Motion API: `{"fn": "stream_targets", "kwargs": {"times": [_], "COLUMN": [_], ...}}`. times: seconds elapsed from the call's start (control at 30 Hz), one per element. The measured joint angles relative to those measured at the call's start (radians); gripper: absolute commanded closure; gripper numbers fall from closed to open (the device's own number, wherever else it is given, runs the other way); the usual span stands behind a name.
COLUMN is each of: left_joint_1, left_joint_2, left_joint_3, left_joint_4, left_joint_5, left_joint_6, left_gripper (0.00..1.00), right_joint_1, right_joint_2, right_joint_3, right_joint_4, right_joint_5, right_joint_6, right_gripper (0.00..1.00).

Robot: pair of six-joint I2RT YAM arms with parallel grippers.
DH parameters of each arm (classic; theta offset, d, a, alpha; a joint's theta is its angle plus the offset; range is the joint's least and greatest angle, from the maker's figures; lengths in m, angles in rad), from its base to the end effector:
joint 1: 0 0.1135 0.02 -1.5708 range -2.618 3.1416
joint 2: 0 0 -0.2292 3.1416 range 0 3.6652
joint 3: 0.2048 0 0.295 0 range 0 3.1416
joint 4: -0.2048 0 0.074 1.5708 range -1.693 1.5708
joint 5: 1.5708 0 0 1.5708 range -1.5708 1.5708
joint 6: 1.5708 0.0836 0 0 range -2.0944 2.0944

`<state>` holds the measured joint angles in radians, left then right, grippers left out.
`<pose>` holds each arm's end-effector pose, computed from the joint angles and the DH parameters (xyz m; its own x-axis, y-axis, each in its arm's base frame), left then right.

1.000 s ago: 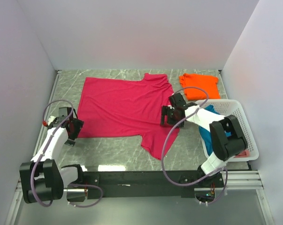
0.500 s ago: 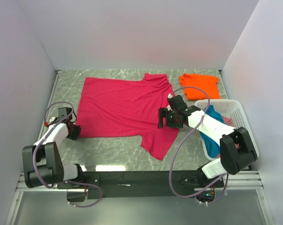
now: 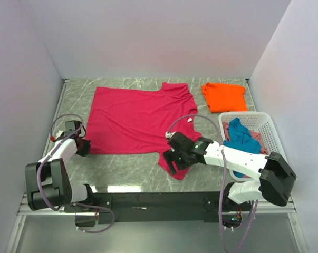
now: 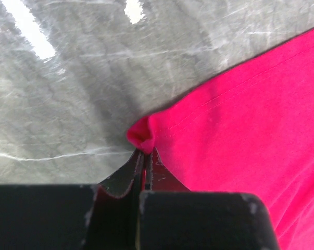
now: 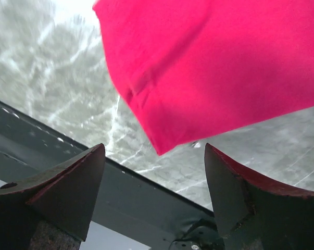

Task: Fold and stack the t-shirts
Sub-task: Flatten the tshirt out

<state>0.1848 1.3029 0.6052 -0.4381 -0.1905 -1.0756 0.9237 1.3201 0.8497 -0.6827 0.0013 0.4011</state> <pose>0.2772 0.0679 0.0534 -0.1959 -0.9155 -0.3513 -0.9074 0.3051 -0.2892 0.1880 0.2486 0.1141 -0.8187 -0.4358 -0.3739 -0.5191 0.8401 0.1573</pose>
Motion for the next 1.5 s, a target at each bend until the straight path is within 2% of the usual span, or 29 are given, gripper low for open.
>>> {"fn": "stream_targets", "kwargs": {"times": [0.23,0.47,0.53,0.57,0.63,0.8,1.0,1.17,1.33,1.5], "left_joint_1": [0.0,0.0,0.0,0.0,0.0,0.0,0.0,-0.011,-0.05,-0.105], "left_joint_2": [-0.033,-0.05,-0.062,-0.068,-0.085,-0.117,-0.194,-0.233,-0.176,-0.071], "left_joint_3": [-0.018,-0.018,-0.018,-0.018,-0.026,-0.041,-0.045,0.007,0.199,0.457], "left_joint_4": [-0.016,-0.015,-0.015,-0.014,-0.009,-0.006,0.007,0.006,0.015,0.004], "left_joint_5": [-0.002,-0.002,-0.001,-0.001,0.002,0.004,0.025,0.033,0.031,-0.003], "left_joint_6": [-0.002,-0.001,0.0,0.0,0.001,0.002,0.002,-0.013,-0.039,-0.054], "left_gripper": [0.99,0.99,0.99,0.99,0.99,0.99,0.99,0.99,0.99,0.99], "right_joint_1": [0.134,0.138,0.136,0.136,0.136,0.137,0.119,-0.013,-0.2,-0.325], "right_joint_2": [0.096,0.196,0.216,0.217,0.218,0.219,0.206,0.116,0.056,0.063], "right_joint_3": [-0.002,-0.024,-0.019,-0.019,-0.02,-0.018,0.017,0.119,0.307,0.507], "right_joint_4": [-0.017,0.018,0.022,0.026,0.033,0.026,-0.037,-0.072,-0.026,0.039], "right_joint_5": [0.048,0.099,0.096,0.096,0.098,0.13,0.232,0.33,0.437,0.486], "right_joint_6": [0.027,0.058,0.072,0.077,0.087,0.109,0.13,0.124,0.059,-0.043], "right_gripper": [0.21,0.31,0.43,0.57,0.76,0.99,1.0,1.0,1.0,1.0]}}
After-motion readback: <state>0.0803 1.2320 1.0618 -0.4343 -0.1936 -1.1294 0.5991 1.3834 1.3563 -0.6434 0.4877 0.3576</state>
